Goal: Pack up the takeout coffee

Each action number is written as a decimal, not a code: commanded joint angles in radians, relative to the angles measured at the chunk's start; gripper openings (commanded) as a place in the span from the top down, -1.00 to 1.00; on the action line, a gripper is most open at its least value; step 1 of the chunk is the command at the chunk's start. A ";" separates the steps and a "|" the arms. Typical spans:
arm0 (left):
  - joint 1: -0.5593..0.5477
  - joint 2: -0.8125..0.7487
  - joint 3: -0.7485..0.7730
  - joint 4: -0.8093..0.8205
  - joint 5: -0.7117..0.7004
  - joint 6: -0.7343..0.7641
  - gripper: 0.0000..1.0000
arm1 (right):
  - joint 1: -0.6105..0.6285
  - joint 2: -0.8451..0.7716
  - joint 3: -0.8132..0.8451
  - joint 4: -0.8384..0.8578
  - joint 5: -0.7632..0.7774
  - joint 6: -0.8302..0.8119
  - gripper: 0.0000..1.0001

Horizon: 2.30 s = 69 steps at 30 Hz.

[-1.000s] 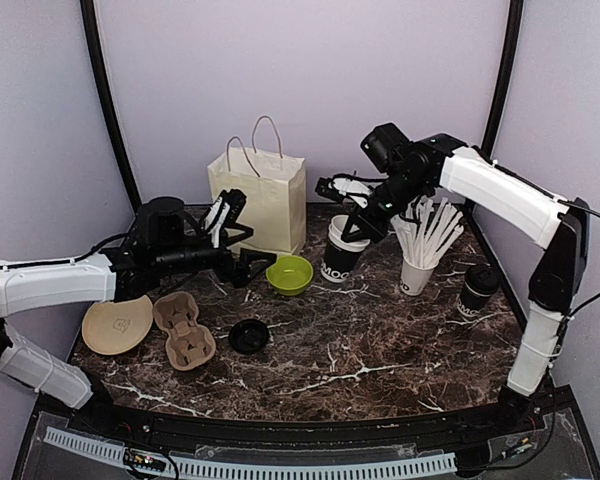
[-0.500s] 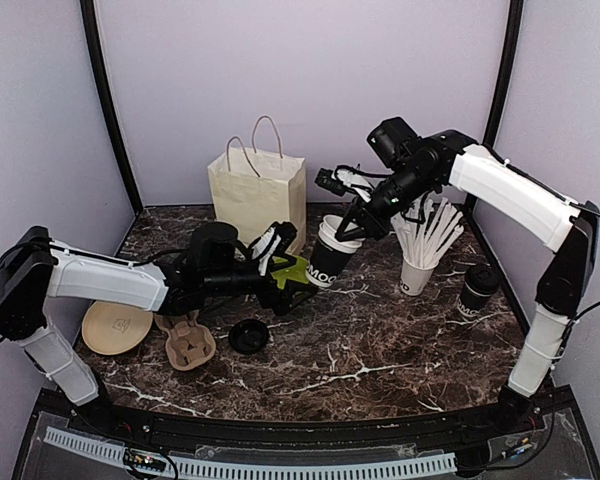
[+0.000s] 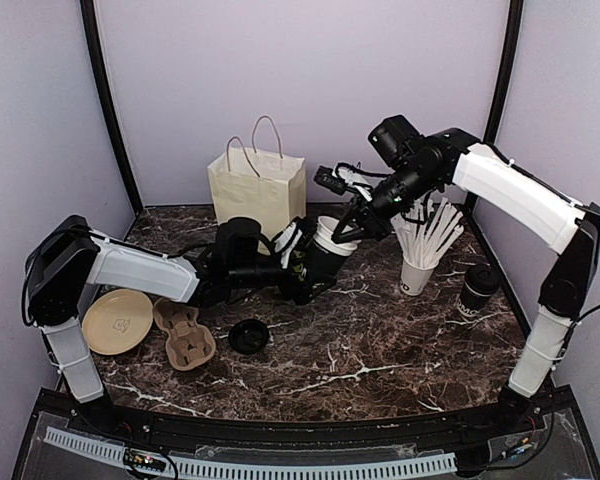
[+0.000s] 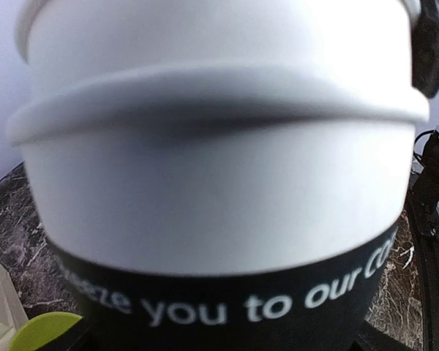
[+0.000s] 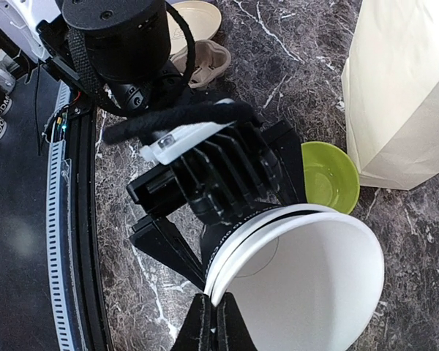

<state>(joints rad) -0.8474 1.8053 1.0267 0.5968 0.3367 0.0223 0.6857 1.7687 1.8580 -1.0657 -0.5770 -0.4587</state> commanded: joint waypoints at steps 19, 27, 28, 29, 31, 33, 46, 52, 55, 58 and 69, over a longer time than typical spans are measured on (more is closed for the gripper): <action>-0.004 -0.007 -0.062 0.048 0.127 0.071 -0.24 | -0.045 0.002 0.250 -0.099 -0.012 -0.061 1.00; -0.004 -0.012 -0.101 0.035 0.131 0.073 -0.25 | -0.095 -0.026 0.331 -0.162 -0.057 -0.130 1.00; -0.004 -0.009 -0.101 0.031 0.136 0.076 -0.26 | -0.100 -0.031 0.332 -0.162 -0.066 -0.131 1.00; -0.005 -0.007 -0.104 0.033 0.143 0.077 -0.26 | -0.102 -0.036 0.329 -0.162 -0.071 -0.133 1.00; -0.005 -0.003 -0.101 0.041 0.146 0.072 -0.27 | -0.103 -0.040 0.328 -0.177 -0.081 -0.149 1.00; -0.005 0.002 -0.095 0.037 0.153 0.075 -0.27 | -0.105 -0.043 0.339 -0.197 -0.068 -0.170 1.00; -0.004 0.044 -0.077 -0.025 0.197 0.117 -0.31 | -0.130 -0.067 0.463 -0.216 -0.067 -0.223 1.00; -0.005 0.039 -0.086 -0.004 0.199 0.116 -0.34 | -0.130 -0.054 0.432 -0.224 -0.071 -0.226 1.00; -0.004 0.024 -0.093 0.006 0.194 0.113 -0.44 | -0.130 -0.056 0.400 -0.222 -0.077 -0.229 1.00; -0.005 0.006 -0.105 0.021 0.181 0.104 -0.56 | -0.130 -0.052 0.377 -0.221 -0.092 -0.228 1.00; -0.005 -0.058 -0.110 0.028 0.163 0.084 -0.94 | -0.126 -0.025 0.327 -0.224 -0.101 -0.242 1.00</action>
<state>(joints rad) -0.8520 1.7988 0.9142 0.6338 0.4835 0.0982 0.5522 1.7519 2.2089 -1.3247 -0.6617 -0.6842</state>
